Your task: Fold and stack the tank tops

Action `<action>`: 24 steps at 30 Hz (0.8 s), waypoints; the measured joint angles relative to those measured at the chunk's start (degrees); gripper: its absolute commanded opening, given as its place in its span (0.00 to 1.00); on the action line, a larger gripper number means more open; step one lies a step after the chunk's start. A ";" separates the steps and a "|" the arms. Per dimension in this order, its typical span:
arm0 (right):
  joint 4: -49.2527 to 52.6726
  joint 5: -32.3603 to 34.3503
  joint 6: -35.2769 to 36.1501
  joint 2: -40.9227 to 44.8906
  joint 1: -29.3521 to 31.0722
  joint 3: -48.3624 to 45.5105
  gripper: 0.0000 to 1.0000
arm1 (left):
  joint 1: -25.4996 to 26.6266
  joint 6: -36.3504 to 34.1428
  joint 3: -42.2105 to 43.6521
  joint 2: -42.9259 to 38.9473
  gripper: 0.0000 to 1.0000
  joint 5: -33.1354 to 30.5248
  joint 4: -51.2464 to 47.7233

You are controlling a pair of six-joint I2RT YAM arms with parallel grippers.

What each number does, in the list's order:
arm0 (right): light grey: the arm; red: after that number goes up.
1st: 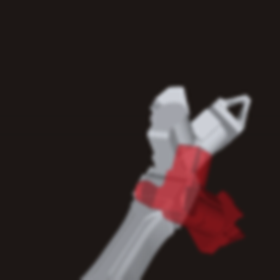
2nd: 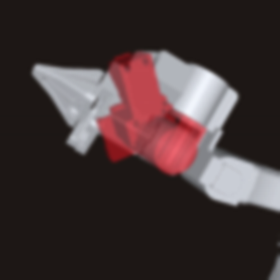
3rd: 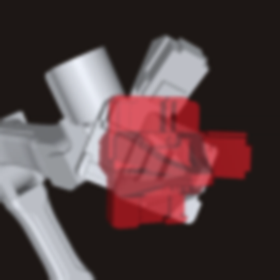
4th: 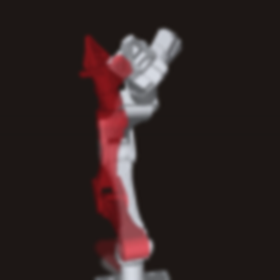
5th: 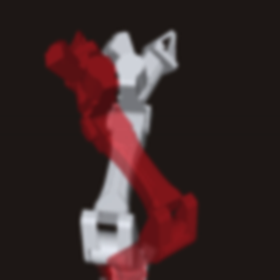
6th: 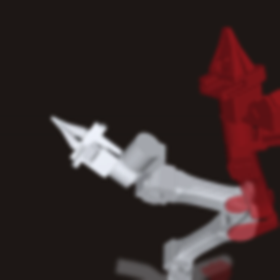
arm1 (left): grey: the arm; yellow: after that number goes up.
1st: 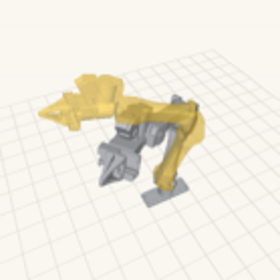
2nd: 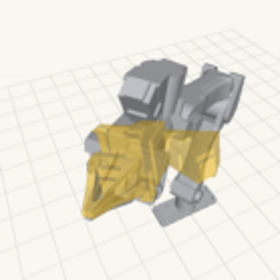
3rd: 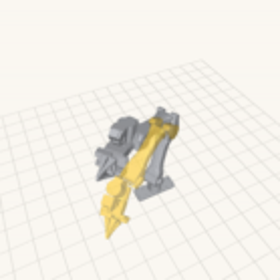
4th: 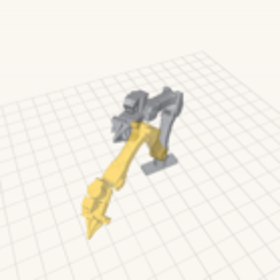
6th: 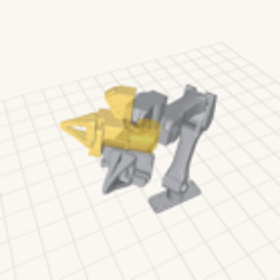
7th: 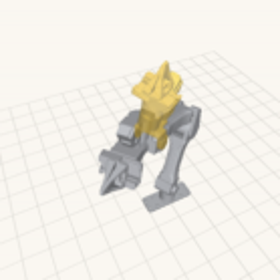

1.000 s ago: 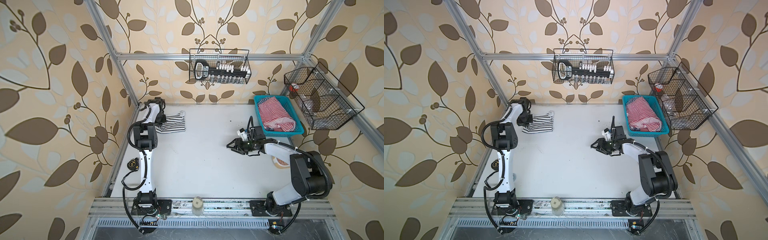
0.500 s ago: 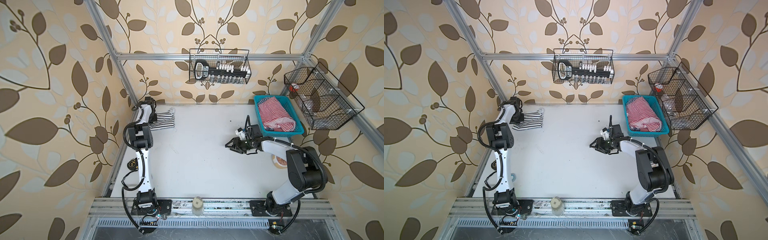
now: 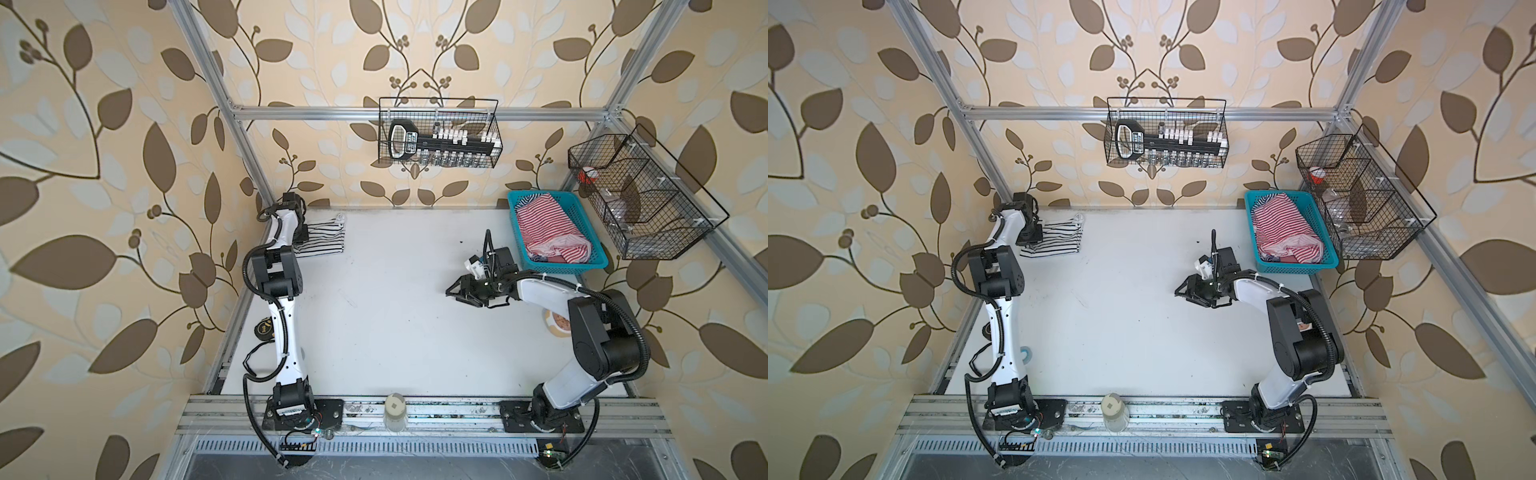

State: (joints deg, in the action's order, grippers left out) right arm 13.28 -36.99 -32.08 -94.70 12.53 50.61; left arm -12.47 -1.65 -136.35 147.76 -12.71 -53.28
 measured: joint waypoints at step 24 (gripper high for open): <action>2.82 1.29 0.22 2.73 -0.26 0.72 0.54 | -0.39 2.75 -0.96 -2.86 0.57 -1.53 0.37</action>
State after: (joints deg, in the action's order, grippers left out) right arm 16.10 -35.70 -31.86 -91.96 12.27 51.33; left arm -12.86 1.10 -137.32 144.90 -14.24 -52.90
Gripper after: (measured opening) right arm 0.542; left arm 0.568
